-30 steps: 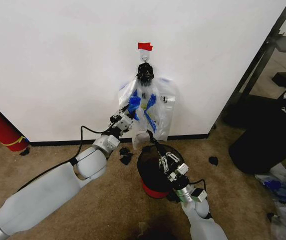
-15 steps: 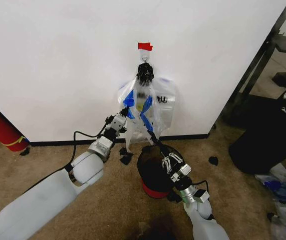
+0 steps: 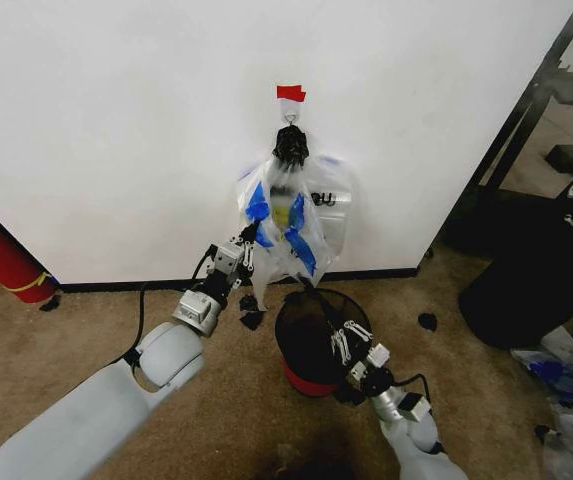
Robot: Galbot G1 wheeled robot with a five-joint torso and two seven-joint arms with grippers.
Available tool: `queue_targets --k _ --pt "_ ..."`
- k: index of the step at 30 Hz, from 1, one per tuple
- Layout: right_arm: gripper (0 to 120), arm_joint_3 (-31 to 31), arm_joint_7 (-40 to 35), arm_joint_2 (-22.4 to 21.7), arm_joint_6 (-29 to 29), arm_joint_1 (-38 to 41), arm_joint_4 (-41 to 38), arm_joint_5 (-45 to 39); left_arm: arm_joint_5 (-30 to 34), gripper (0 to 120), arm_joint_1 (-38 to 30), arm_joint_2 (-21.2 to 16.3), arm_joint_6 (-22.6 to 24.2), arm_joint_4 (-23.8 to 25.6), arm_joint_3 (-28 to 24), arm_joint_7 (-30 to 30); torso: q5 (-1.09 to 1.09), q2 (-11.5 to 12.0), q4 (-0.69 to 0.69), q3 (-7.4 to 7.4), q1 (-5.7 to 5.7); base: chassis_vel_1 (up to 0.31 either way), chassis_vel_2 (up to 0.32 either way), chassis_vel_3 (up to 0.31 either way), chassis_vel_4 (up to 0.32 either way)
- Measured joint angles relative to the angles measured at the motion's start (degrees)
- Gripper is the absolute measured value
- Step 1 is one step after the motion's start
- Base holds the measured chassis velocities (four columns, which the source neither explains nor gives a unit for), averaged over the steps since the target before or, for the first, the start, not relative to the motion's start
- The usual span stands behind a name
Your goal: Pick up the garbage bag from the wall and place it over the trash bin.
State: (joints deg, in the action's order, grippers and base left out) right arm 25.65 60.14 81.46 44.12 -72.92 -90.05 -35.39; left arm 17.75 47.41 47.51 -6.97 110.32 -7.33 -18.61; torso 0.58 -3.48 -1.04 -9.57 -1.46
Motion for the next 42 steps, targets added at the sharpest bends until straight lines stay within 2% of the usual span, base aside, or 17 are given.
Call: queue_targets --k 2,4,5,8,10,12,16,17,20,21,23,26,28,35,38,42 --pt "19 0.08 -2.21 -0.71 -0.85 -0.28 -3.34 -1.09 -0.19 0 0.03 0.15 0.0 -0.26 0.09 0.05 0.0 0.0 0.0 0.0 0.0 0.0 0.0 0.0 0.0" --pt "27 -0.92 -11.87 -1.15 -1.06 0.25 -6.09 0.05 -0.43 0 0.19 0.18 0.0 -0.37 0.16 0.1 0.0 0.0 0.0 0.0 0.0 0.0 0.0 0.0 0.0" --pt "27 -0.92 -11.87 -1.15 -1.06 0.25 -6.09 0.05 -0.43 0 0.19 0.18 0.0 -0.37 0.16 0.1 0.0 0.0 0.0 0.0 0.0 0.0 0.0 0.0 0.0" --pt "39 -2.72 -24.83 -1.62 -2.07 1.86 -8.21 5.2 -0.82 0 0.59 0.17 0.0 -0.43 0.29 0.13 0.0 0.0 0.01 0.0 0.0 0.0 0.0 0.0 0.0" --pt "48 -4.07 -29.25 -2.37 -3.51 3.19 -8.31 8.91 -1.1 0 0.75 0.18 0.02 -0.53 0.3 0.16 0.0 0.0 0.01 0.0 0.0 0.0 0.0 0.0 0.0" --pt "56 -5.27 -30.88 -3.15 -4.93 4.33 -7.6 12.23 -1.27 0 0.76 0.26 0.02 -0.67 0.3 0.2 0.0 0.01 0.01 0.0 0.0 0.0 0.0 0.0 0.0" --pt "64 -6.64 -31.7 -4.1 -5.98 5.83 -5.5 15.93 -1.37 0 0.74 0.37 0.01 -0.83 0.23 0.21 0.0 0.01 0.0 0.0 0.0 0.0 0.0 0.0 0.0" --pt "75 -7.27 -32.1 -4.46 -6.27 6.95 -4.1 17.57 -1.39 0 0.69 0.45 0.0 -0.91 0.14 0.22 0.0 0.01 0.01 0.0 0.0 0.0 0.0 0.0 0.0" --pt "85 -8.97 -35.26 -4.36 -6.45 11.88 1.25 23.69 -1.48 0 0.31 0.72 -0.18 -1.33 -0.14 0.25 0.0 0.01 0.01 -0.01 0.0 0.0 0.0 0.0 0.0" --pt "85 -8.97 -35.26 -4.36 -6.45 11.88 1.25 23.69 -1.48 0 0.31 0.72 -0.18 -1.33 -0.14 0.25 0.0 0.01 0.01 -0.01 0.0 0.0 0.0 0.0 0.0" --pt "94 -9.96 -36.96 -3.82 -6.56 13.95 3.39 25.26 -1.54 0 0.14 0.75 -0.42 -1.5 -0.25 0.27 0.0 0.01 0.01 -0.01 0.0 0.0 0.0 0.0 0.0" --pt "100 -10.93 -37.37 -3.09 -7.24 16.11 5.39 26.07 -1.6 0 -0.1 0.74 -0.65 -1.64 -0.37 0.34 0.0 0.01 0.01 -0.01 0.0 0.0 0.0 0.0 0.0" --pt "100 -11.04 -37.37 -2.82 -7.67 16.83 5.92 26.69 -1.6 0 -0.18 0.7 -0.69 -1.67 -0.39 0.35 0.0 0.01 0.01 -0.01 0.0 0.0 0.0 0.0 0.0" --pt "71 -11.35 -35.94 -2.52 -9.82 19.98 8.94 30.76 -1.68 0 -0.2 0.58 -1.04 -1.69 -0.51 0.37 0.0 0.01 0.0 -0.01 0.0 0.0 0.0 0.0 0.0" --pt "64 -11.39 -35.4 -2.52 -10.46 20.56 9.51 31.55 -1.69 0 -0.19 0.52 -1.09 -1.69 -0.51 0.37 0.0 0.01 0.01 -0.01 0.0 0.0 0.0 0.0 0.0" --pt "46 -10.63 -33.38 -2.23 -12.26 22.41 11.45 34.35 -1.82 0 -0.19 0.46 -1.5 -1.89 -0.49 0.37 0.0 0.01 0.01 -0.01 0.0 0.0 0.0 0.0 0.0"
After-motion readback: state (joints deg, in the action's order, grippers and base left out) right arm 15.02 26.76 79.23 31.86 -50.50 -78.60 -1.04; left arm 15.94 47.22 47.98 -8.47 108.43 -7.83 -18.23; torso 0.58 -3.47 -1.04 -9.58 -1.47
